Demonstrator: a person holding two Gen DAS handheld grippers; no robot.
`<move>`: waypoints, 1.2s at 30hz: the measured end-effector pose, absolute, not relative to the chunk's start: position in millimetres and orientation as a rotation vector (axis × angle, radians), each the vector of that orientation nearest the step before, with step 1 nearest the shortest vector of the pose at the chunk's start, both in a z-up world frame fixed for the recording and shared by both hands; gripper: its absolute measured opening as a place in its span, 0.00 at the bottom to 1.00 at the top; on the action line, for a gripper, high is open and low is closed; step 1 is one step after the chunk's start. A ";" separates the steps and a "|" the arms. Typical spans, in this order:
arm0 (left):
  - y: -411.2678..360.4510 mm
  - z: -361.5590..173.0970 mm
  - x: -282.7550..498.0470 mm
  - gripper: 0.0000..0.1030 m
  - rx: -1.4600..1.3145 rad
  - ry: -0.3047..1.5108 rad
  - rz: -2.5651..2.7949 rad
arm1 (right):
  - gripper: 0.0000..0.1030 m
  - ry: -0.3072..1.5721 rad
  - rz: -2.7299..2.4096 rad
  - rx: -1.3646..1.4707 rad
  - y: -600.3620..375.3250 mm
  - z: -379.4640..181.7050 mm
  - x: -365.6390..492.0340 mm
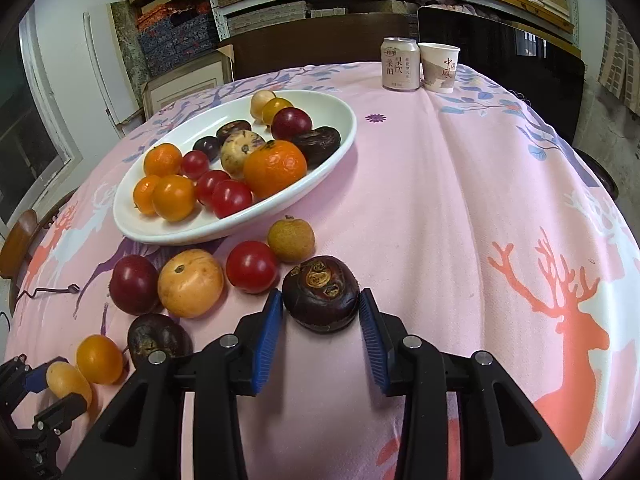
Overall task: Organize fruits
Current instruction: 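Grasp the yellow pepino with the left tool while the right tool grasps the dark plum, then carry the pepino and plum over the white plate and open both tools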
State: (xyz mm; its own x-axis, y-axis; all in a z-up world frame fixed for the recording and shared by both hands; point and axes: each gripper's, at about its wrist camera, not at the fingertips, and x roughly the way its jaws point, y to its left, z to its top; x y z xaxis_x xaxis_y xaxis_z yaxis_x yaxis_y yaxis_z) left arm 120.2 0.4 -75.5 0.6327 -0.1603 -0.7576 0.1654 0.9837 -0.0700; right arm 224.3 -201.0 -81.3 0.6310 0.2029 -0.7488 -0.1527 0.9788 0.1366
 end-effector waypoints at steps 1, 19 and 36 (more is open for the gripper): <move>0.7 -75.5 118.8 0.42 0.005 0.866 -0.189 | 0.39 0.863 0.203 0.068 -202.0 -81.0 223.8; 5.7 -78.8 114.5 0.41 -0.014 0.889 -0.193 | 0.39 0.867 0.219 0.116 -209.0 -81.1 222.4; 14.2 17.1 247.4 0.41 0.033 0.669 -0.090 | 0.39 0.733 0.336 0.207 -212.9 -21.6 235.7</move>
